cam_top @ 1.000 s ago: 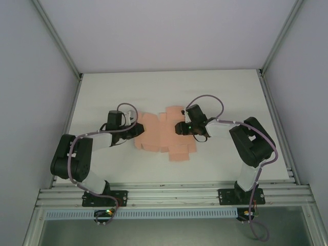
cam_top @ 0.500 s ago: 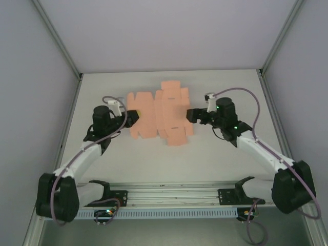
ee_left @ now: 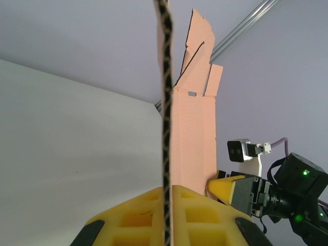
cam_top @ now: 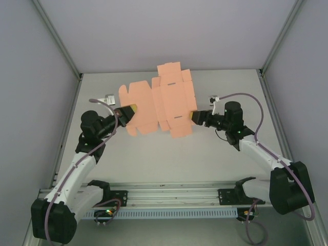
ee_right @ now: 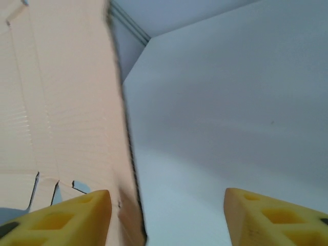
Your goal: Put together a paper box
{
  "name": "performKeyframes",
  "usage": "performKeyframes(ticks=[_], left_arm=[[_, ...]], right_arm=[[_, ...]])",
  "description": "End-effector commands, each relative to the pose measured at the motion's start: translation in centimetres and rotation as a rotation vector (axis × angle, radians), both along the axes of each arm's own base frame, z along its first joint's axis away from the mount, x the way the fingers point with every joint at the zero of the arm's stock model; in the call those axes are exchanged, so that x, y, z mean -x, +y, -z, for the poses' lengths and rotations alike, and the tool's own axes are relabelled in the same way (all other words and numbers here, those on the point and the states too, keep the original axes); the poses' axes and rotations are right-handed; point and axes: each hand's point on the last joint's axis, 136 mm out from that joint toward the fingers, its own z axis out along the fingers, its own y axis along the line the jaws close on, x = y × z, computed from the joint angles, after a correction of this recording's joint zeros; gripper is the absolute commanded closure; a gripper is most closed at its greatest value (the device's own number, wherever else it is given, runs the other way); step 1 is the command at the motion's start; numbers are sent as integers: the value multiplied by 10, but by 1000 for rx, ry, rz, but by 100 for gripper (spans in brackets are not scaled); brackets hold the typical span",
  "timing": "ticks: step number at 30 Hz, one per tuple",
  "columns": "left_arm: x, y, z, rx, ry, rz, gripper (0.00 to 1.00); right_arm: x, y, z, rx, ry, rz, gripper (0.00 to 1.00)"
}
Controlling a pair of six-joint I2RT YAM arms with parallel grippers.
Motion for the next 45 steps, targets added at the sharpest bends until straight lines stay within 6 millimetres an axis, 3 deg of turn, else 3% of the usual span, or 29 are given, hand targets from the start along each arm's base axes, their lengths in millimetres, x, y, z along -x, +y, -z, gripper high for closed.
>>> performKeyframes(ticks=[1,7,9,12,13,14,15,16,20,22,24,27,31,35,41,45], left_arm=[[6,0,-1,27,-6,18,100],[7,1,3,23,-5,12,100],[7,1,5,21,-2,11,100],[5,3,11,14,13,0,100],[4,4,15,4,23,-8,94],[2,6,22,-11,45,-25,71],[-2,11,33,-44,80,-59,24],[-5,19,45,-86,123,-109,0],[-11,78,109,-380,352,-419,0],[-6,104,126,-501,423,-529,0],[-2,116,130,-573,453,-568,0],[-10,96,122,-528,423,-476,0],[-28,36,103,-302,343,-218,0],[-46,-15,87,-160,324,8,0],[-72,-52,97,-186,381,131,4],[-86,-54,103,-290,369,110,6]], right_arm=[[-7,6,-28,-40,-86,-35,50],[-6,13,-33,-50,-100,-86,83],[-4,17,-34,-56,-110,-119,99],[-2,20,-33,-55,-114,-147,100],[-3,19,-31,-47,-117,-142,100],[-4,18,-28,-33,-121,-135,100],[-7,16,-24,-4,-122,-123,100],[-9,13,-18,28,-109,-102,100],[-15,-1,20,288,-48,-21,100],[-13,-1,39,472,-55,-24,100],[-11,2,55,657,-65,-41,100],[-14,10,78,911,-134,-82,100],[-24,30,95,1229,-358,-91,100],[-35,53,96,1390,-545,-67,100],[-31,74,99,1399,-659,-113,100],[-24,78,102,1396,-681,-149,100]])
